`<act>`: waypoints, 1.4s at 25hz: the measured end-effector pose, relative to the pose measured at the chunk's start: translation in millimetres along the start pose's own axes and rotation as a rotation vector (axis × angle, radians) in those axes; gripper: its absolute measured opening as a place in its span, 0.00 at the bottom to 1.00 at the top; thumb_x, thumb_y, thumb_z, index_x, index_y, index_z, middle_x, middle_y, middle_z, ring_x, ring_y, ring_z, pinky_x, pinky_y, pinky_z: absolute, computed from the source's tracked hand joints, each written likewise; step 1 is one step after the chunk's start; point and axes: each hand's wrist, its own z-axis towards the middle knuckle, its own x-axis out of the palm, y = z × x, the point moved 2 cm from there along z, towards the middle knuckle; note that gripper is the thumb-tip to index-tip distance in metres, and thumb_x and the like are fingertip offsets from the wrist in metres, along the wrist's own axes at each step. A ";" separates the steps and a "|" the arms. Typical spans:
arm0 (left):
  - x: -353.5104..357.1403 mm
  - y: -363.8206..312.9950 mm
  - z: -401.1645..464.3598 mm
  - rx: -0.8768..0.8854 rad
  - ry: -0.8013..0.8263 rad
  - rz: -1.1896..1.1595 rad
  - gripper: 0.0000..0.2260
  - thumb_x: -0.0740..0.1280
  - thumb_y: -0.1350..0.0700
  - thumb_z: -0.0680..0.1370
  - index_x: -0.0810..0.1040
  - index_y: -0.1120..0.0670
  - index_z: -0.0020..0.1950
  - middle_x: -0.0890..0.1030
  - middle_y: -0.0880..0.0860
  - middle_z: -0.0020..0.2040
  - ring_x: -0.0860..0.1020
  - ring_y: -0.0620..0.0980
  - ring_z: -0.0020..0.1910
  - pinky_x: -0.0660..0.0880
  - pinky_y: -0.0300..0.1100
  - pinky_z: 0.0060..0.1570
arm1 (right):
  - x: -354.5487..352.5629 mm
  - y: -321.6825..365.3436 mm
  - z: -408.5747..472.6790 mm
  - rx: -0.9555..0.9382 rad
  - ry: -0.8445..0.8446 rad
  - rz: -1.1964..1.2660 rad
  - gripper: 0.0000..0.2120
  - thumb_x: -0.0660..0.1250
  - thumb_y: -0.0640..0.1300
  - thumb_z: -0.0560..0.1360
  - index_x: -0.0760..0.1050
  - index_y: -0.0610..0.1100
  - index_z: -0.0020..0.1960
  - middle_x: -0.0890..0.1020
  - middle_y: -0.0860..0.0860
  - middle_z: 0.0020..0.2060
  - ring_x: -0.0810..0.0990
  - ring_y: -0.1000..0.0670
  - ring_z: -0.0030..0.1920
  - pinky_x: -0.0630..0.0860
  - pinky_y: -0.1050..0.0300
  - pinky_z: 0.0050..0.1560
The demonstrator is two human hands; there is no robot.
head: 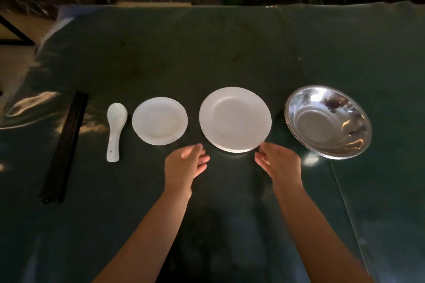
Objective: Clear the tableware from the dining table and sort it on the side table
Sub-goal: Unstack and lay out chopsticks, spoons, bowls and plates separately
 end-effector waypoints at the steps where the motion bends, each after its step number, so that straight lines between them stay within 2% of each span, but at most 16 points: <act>1: -14.8 2.3 -4.5 -0.038 -0.022 -0.027 0.06 0.66 0.56 0.75 0.79 0.56 0.49 0.84 0.54 0.43 0.84 0.48 0.38 0.79 0.36 0.33 | 3.9 -8.0 -14.8 0.013 0.013 -0.005 0.02 0.68 0.35 0.71 0.78 0.37 0.40 0.80 0.44 0.34 0.80 0.49 0.35 0.81 0.61 0.34; 6: -75.0 -23.4 1.8 0.008 -0.211 -0.108 0.05 0.65 0.53 0.77 0.76 0.53 0.49 0.82 0.54 0.48 0.83 0.50 0.43 0.79 0.42 0.38 | 87.3 -21.2 -58.9 0.115 0.300 -0.080 0.04 0.69 0.34 0.71 0.79 0.41 0.38 0.82 0.45 0.36 0.82 0.47 0.38 0.81 0.56 0.40; 7: -80.0 -33.8 8.9 0.047 -0.235 -0.084 0.05 0.65 0.54 0.77 0.76 0.53 0.51 0.81 0.54 0.50 0.83 0.50 0.44 0.79 0.43 0.40 | 106.2 -18.9 -61.8 0.110 0.326 -0.090 0.02 0.69 0.35 0.71 0.79 0.40 0.42 0.82 0.45 0.39 0.83 0.47 0.40 0.81 0.56 0.42; 10: -84.4 -55.1 28.8 0.080 -0.234 -0.005 0.09 0.66 0.56 0.76 0.76 0.55 0.55 0.81 0.55 0.52 0.81 0.49 0.47 0.80 0.44 0.44 | 141.1 -19.1 -57.0 0.122 0.351 -0.095 0.11 0.66 0.37 0.74 0.75 0.35 0.56 0.80 0.45 0.42 0.83 0.44 0.47 0.80 0.56 0.43; 13: -88.6 -58.8 38.4 0.084 -0.223 0.058 0.04 0.67 0.58 0.75 0.78 0.54 0.49 0.81 0.53 0.46 0.81 0.48 0.44 0.80 0.41 0.40 | 154.0 -18.6 -51.8 0.138 0.368 -0.050 0.12 0.63 0.33 0.74 0.73 0.30 0.56 0.77 0.46 0.36 0.80 0.48 0.38 0.80 0.58 0.40; 15: -90.4 -59.0 39.5 0.091 -0.220 0.069 0.02 0.69 0.58 0.74 0.78 0.51 0.42 0.81 0.51 0.43 0.82 0.48 0.42 0.79 0.39 0.38 | 157.3 -16.1 -51.8 0.141 0.350 -0.041 0.13 0.62 0.32 0.74 0.72 0.29 0.57 0.78 0.44 0.39 0.79 0.49 0.36 0.80 0.59 0.39; 18: -88.6 -58.3 39.6 0.056 -0.213 -0.029 0.06 0.70 0.58 0.73 0.77 0.49 0.38 0.81 0.50 0.41 0.82 0.49 0.42 0.80 0.39 0.38 | 159.2 -19.0 -48.6 0.164 0.301 0.082 0.13 0.61 0.32 0.74 0.73 0.37 0.58 0.78 0.35 0.55 0.81 0.44 0.50 0.81 0.61 0.40; 20: -85.0 -57.6 37.8 0.015 -0.231 -0.123 0.06 0.70 0.58 0.73 0.78 0.49 0.38 0.81 0.49 0.41 0.82 0.49 0.42 0.80 0.39 0.37 | 163.6 -17.5 -51.2 0.148 0.279 0.014 0.10 0.61 0.35 0.75 0.73 0.46 0.54 0.78 0.36 0.58 0.79 0.42 0.56 0.81 0.63 0.40; 22: -79.9 -56.0 35.8 -0.022 -0.258 -0.226 0.05 0.71 0.57 0.72 0.78 0.49 0.38 0.81 0.49 0.41 0.81 0.49 0.41 0.80 0.39 0.36 | 164.5 -12.8 -48.3 0.075 0.156 -0.225 0.06 0.63 0.45 0.77 0.76 0.47 0.52 0.82 0.44 0.52 0.81 0.46 0.53 0.78 0.62 0.46; 23: -77.5 -55.1 35.1 -0.034 -0.276 -0.268 0.05 0.71 0.57 0.72 0.78 0.49 0.38 0.81 0.49 0.41 0.81 0.49 0.41 0.80 0.40 0.36 | 163.7 -15.5 -47.6 -0.055 0.109 -0.429 0.09 0.63 0.50 0.76 0.76 0.47 0.52 0.82 0.48 0.49 0.81 0.48 0.50 0.76 0.60 0.49; 26: -73.0 -54.5 36.3 -0.047 -0.319 -0.336 0.05 0.72 0.57 0.71 0.78 0.49 0.38 0.81 0.48 0.39 0.81 0.49 0.39 0.80 0.40 0.34 | 168.3 -18.2 -49.3 -0.129 0.127 -0.658 0.11 0.63 0.53 0.76 0.76 0.47 0.52 0.82 0.51 0.46 0.81 0.49 0.48 0.78 0.58 0.52; 28: -71.6 -56.2 39.9 -0.046 -0.317 -0.355 0.05 0.72 0.56 0.71 0.78 0.49 0.38 0.81 0.48 0.39 0.81 0.49 0.39 0.80 0.40 0.34 | 174.1 -15.9 -47.3 -0.033 0.155 -0.497 0.10 0.63 0.49 0.76 0.76 0.46 0.54 0.82 0.48 0.50 0.81 0.47 0.51 0.79 0.58 0.51; 30: -71.0 -59.3 43.2 -0.050 -0.299 -0.365 0.05 0.72 0.56 0.71 0.78 0.50 0.38 0.81 0.48 0.40 0.81 0.49 0.40 0.80 0.40 0.35 | 177.7 -12.3 -46.0 0.169 0.218 0.034 0.11 0.62 0.39 0.77 0.74 0.42 0.58 0.79 0.40 0.56 0.80 0.44 0.54 0.81 0.62 0.40; 31: -71.4 -59.9 43.7 -0.050 -0.285 -0.341 0.04 0.72 0.56 0.72 0.78 0.50 0.38 0.81 0.49 0.41 0.81 0.50 0.41 0.80 0.40 0.36 | 176.1 -11.6 -48.3 0.167 0.256 0.145 0.13 0.61 0.34 0.76 0.73 0.38 0.60 0.79 0.39 0.55 0.81 0.45 0.50 0.80 0.63 0.35; 33: -76.4 -57.7 41.2 -0.004 -0.238 -0.235 0.02 0.70 0.54 0.73 0.79 0.52 0.42 0.82 0.50 0.44 0.82 0.48 0.42 0.80 0.40 0.38 | 167.4 -14.4 -51.9 0.163 0.212 0.115 0.12 0.62 0.33 0.74 0.74 0.32 0.56 0.80 0.42 0.44 0.79 0.49 0.40 0.80 0.60 0.38; 35: -94.2 -53.4 30.7 0.209 -0.229 -0.031 0.07 0.69 0.54 0.74 0.80 0.53 0.50 0.82 0.48 0.46 0.82 0.42 0.41 0.79 0.36 0.41 | 157.2 -14.1 -60.0 -0.058 0.105 -0.186 0.05 0.66 0.39 0.73 0.79 0.40 0.47 0.79 0.51 0.35 0.79 0.54 0.36 0.81 0.57 0.46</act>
